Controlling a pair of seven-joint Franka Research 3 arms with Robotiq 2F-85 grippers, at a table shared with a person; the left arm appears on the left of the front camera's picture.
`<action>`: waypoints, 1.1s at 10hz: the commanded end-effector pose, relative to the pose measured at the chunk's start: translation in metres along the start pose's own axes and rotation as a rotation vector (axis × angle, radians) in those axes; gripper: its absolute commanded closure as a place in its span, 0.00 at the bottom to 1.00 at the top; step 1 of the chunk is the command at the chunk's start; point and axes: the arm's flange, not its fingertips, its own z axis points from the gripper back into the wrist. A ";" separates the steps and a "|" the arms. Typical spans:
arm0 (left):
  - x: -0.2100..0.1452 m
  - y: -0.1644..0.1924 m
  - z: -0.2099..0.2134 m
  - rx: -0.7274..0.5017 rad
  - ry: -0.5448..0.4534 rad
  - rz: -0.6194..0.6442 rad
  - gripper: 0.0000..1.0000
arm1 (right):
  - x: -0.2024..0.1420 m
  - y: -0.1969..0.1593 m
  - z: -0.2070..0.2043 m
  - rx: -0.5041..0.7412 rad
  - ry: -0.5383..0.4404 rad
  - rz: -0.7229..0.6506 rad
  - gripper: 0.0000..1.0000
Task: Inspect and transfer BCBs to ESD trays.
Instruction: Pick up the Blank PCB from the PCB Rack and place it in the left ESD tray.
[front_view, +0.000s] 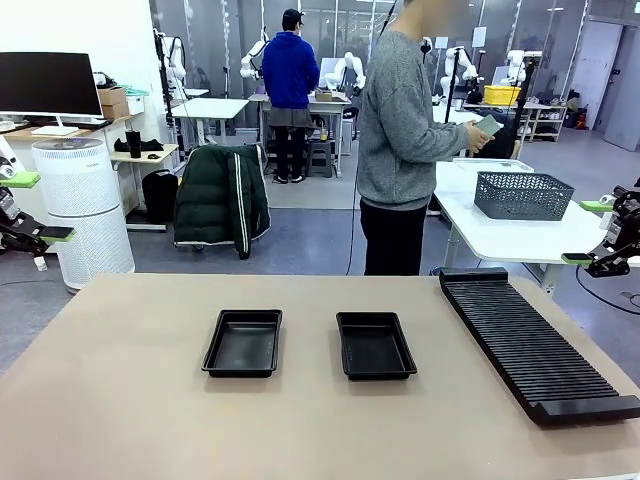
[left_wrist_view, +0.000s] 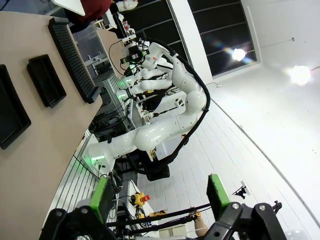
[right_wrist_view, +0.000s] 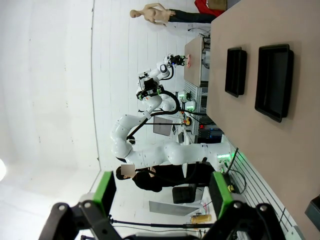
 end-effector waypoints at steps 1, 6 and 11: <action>0.000 -0.001 0.000 0.001 -0.001 -0.002 0.00 | 0.000 0.000 0.000 -0.001 -0.001 0.001 0.00; 0.000 -0.001 0.000 0.001 -0.001 -0.002 0.00 | 0.000 0.000 0.000 -0.001 -0.001 0.001 0.00; 0.000 -0.001 0.000 0.001 -0.001 -0.002 0.00 | 0.000 0.000 0.000 -0.001 -0.001 0.001 0.00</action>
